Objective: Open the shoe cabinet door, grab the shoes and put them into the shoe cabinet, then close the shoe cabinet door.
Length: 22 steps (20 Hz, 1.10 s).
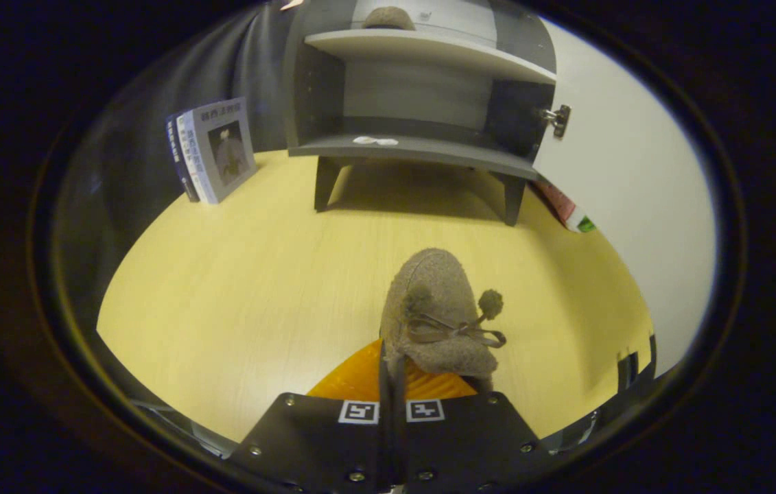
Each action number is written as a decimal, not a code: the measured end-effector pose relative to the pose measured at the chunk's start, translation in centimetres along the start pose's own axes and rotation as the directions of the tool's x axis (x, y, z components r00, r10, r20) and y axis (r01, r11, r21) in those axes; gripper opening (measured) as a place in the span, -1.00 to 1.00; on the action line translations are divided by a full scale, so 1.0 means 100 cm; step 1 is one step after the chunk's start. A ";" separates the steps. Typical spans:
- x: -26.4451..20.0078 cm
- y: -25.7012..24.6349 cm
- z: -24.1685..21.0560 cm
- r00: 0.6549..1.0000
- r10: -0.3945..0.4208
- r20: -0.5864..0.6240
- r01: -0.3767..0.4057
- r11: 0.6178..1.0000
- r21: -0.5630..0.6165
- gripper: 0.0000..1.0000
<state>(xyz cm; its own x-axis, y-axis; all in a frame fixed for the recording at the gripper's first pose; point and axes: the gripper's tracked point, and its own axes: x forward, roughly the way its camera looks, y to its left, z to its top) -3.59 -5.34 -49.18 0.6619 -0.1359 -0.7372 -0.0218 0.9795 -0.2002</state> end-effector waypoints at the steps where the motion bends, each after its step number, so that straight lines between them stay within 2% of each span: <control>1: -0.003 -0.004 0.016 1.000 -0.014 0.025 0.013 1.000 0.012 -0.99; 6: -0.033 -0.025 0.116 0.974 -0.110 0.196 0.091 0.990 0.104 -0.99; 11: -0.078 -0.043 0.221 0.900 -0.211 0.380 0.165 0.975 0.149 -0.99; 17: -0.100 -0.061 0.339 0.810 -0.237 0.536 0.187 0.971 0.146 -1.00; 22: -0.092 -0.077 0.412 0.765 -0.216 0.607 0.184 0.976 0.116 -1.00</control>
<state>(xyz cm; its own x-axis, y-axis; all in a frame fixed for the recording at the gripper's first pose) 21.30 -5.49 -14.27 0.9657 -0.2254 -0.1286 0.1872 0.9483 -0.2565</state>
